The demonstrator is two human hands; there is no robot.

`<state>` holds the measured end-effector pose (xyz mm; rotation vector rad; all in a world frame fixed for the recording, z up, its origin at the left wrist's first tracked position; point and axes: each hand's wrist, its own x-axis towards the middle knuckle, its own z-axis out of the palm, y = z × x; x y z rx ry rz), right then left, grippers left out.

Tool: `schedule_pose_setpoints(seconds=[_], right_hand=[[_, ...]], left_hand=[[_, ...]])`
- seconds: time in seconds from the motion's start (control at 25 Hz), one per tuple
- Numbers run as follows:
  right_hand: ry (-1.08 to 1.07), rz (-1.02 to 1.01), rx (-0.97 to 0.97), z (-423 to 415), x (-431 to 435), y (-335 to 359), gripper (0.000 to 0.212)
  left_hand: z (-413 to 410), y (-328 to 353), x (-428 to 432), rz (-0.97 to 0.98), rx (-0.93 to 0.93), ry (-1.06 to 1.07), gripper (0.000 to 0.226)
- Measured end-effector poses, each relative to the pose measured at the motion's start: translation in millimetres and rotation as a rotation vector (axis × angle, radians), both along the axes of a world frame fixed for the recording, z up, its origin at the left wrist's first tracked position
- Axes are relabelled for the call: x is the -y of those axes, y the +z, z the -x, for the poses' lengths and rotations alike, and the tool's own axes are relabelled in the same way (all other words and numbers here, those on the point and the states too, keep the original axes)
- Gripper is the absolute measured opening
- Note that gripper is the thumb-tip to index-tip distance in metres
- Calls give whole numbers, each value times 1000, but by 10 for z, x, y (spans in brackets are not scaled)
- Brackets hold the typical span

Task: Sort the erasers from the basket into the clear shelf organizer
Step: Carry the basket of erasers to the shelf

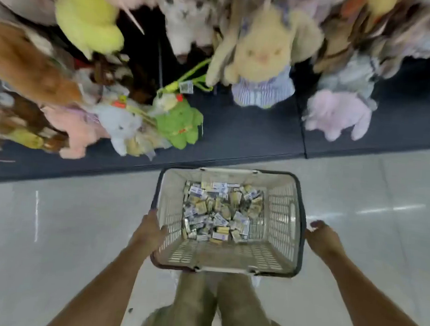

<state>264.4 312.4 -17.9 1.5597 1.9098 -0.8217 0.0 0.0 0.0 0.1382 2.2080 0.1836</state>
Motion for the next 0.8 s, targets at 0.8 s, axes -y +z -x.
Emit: schedule_pose_setpoints(seconds=[0.8], right_hand=[[-841,85,-242,-778,141,360,26]], left_hand=[[13,339,-146,-125,87,589,9]])
